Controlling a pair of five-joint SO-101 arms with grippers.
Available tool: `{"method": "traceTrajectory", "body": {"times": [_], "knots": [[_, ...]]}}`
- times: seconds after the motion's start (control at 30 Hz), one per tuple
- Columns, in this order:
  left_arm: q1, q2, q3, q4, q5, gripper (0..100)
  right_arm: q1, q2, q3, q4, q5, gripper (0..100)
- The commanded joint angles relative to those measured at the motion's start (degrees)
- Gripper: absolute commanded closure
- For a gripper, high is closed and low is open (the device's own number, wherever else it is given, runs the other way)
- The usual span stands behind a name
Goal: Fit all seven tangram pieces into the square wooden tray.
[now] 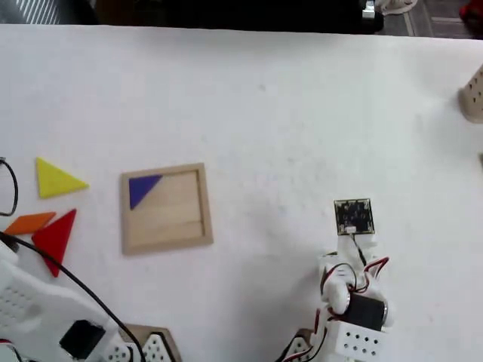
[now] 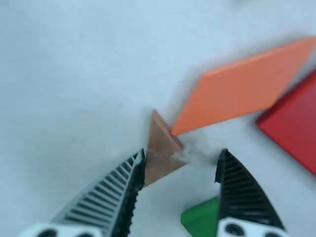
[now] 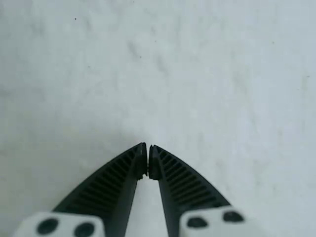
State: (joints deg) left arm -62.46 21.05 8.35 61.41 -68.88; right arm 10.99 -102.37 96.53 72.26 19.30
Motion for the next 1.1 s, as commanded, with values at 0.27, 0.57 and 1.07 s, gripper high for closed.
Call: {"method": "traceTrajectory", "body": {"times": [0.27,0.57,1.07], "knots": [[1.1,-0.2,-3.2,-5.2,-5.9,76,-0.3,-0.7,0.4,0.3,0.4,98.1],[2.1,0.0,-2.5,-5.4,-5.9,76,-0.3,-0.7,0.4,0.3,0.4,98.1],[1.1,11.6,-7.6,-4.9,-5.9,77,-0.3,-0.7,0.4,0.3,0.5,98.1]]}}
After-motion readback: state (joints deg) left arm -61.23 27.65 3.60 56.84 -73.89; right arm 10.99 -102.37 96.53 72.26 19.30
